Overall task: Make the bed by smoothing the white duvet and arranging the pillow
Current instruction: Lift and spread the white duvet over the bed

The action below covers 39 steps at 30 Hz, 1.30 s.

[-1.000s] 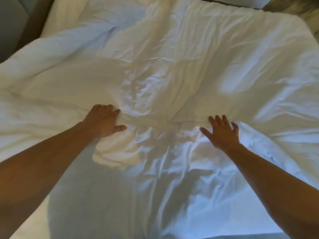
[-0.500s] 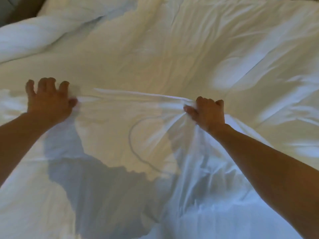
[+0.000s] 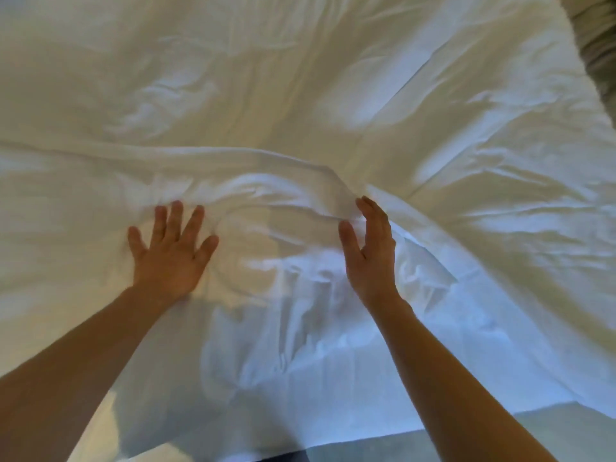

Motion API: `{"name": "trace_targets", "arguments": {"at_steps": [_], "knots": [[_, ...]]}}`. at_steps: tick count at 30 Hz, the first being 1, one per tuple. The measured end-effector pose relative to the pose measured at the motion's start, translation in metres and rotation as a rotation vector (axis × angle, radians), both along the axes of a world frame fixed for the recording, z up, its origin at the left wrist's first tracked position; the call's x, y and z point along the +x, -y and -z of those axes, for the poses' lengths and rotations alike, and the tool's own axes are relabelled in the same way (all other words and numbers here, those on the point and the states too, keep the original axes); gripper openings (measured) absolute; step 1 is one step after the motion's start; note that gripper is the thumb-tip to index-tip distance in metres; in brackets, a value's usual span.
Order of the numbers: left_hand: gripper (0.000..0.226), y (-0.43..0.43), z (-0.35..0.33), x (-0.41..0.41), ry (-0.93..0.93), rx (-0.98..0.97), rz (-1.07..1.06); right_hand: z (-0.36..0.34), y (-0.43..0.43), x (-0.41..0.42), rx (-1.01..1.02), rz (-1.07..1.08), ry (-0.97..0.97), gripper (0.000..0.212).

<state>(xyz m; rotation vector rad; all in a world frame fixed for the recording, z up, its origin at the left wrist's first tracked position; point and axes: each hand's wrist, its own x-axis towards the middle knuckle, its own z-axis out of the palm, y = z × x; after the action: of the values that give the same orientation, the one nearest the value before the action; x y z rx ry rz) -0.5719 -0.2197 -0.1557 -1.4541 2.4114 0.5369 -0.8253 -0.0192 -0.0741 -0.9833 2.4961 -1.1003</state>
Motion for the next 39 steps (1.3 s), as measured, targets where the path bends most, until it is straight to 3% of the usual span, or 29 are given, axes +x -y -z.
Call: {"name": "trace_targets", "arguments": {"at_steps": [3,4,7,9,11,13,15,18,20,23,26,27,29,32,34,37,39], "knots": [[0.075,-0.040,-0.026,-0.027,-0.170,0.003,-0.069,-0.010,-0.065,-0.009,-0.168,0.487,0.441,0.034],[0.076,-0.062,-0.036,-0.042,-0.247,-0.036,-0.026,-0.010,-0.082,-0.018,-0.277,0.645,0.591,0.037],[0.072,-0.131,-0.048,-0.102,-0.381,-0.148,0.178,-0.013,-0.129,-0.061,-0.697,0.935,1.016,0.073],[0.069,-0.151,-0.043,-0.129,-0.333,-0.134,0.216,-0.012,-0.148,-0.092,-0.949,1.036,1.106,0.074],[0.073,-0.161,-0.030,-0.154,-0.237,-0.094,0.199,-0.013,-0.165,-0.123,-1.082,1.107,1.103,0.061],[0.074,-0.166,-0.015,-0.163,-0.157,-0.088,0.167,-0.016,-0.173,-0.150,-0.961,1.218,0.971,0.042],[0.074,-0.170,-0.008,-0.162,-0.156,-0.125,0.152,-0.032,-0.170,-0.186,-0.768,1.269,0.701,0.031],[0.072,-0.177,-0.008,-0.164,-0.161,-0.208,0.171,-0.082,-0.141,-0.252,-0.685,1.027,0.282,0.011],[0.071,-0.179,-0.009,-0.170,-0.141,-0.242,0.145,-0.104,-0.102,-0.300,-0.549,0.794,0.149,0.015],[0.069,-0.179,-0.010,-0.185,-0.098,-0.226,0.032,-0.093,-0.040,-0.353,-0.366,0.415,0.381,0.022],[0.070,-0.180,-0.009,-0.196,-0.032,-0.222,-0.048,-0.044,-0.034,-0.358,0.134,0.099,0.612,0.069],[0.071,-0.182,-0.009,-0.199,-0.016,-0.216,-0.067,-0.026,-0.048,-0.350,0.293,0.014,0.604,0.070],[0.071,-0.187,-0.012,-0.203,-0.010,-0.186,-0.111,-0.001,-0.086,-0.335,0.289,-0.044,0.594,0.065],[0.070,-0.203,-0.020,-0.207,-0.090,-0.190,-0.214,0.011,-0.154,-0.302,-0.081,0.119,0.659,0.045],[0.069,-0.229,-0.033,-0.208,-0.233,-0.219,-0.387,0.014,-0.200,-0.282,-0.173,0.337,0.598,0.023],[0.057,-0.285,-0.050,-0.210,-0.444,-0.238,-0.726,0.017,-0.248,-0.267,-0.217,0.737,0.829,0.048],[0.062,-0.318,-0.061,-0.216,-0.534,-0.085,-0.936,0.025,-0.260,-0.276,-0.266,0.815,1.110,0.073]]}}
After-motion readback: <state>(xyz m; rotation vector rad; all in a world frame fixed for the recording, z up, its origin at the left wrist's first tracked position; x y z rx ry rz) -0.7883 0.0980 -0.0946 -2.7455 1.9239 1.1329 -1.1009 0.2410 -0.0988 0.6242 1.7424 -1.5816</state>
